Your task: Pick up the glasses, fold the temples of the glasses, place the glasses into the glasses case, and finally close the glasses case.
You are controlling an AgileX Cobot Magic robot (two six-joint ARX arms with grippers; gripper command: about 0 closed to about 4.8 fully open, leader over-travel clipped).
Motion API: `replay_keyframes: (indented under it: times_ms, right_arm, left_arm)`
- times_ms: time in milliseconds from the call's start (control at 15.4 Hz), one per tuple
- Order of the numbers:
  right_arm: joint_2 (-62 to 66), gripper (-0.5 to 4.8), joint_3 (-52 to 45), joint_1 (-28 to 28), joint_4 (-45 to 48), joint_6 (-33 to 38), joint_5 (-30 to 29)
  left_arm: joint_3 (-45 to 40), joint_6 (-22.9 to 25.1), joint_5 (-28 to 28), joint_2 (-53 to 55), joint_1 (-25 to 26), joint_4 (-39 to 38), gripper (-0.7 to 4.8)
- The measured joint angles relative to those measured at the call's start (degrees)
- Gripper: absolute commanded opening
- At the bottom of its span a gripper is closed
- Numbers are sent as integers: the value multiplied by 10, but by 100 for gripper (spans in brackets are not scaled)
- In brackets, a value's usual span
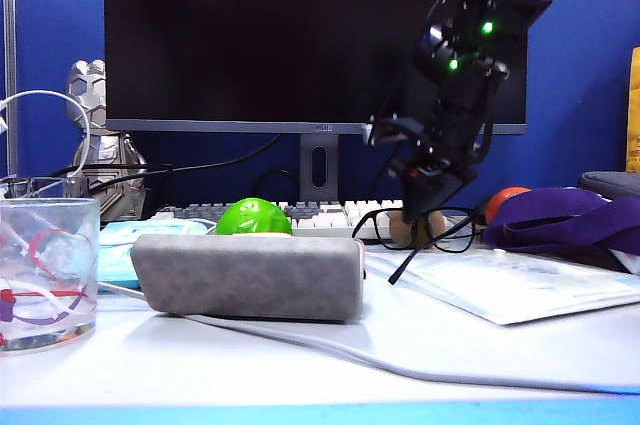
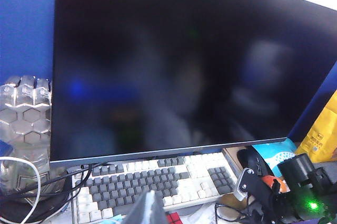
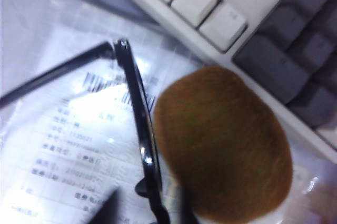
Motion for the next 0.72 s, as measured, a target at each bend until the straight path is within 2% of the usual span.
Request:
replay_keyframes:
  times_ms: [130, 456, 716]
  right_arm:
    - [3, -2, 0, 0, 0, 0, 0]
    - [3, -1, 6, 0, -4, 2, -12]
    - [0, -1, 72, 0, -21, 47, -99]
  left_arm:
    - [0, 0, 0, 0, 0, -2, -5]
    - [0, 1, 0, 0, 0, -9, -5]
    - [0, 1, 0, 0, 0, -9, -5]
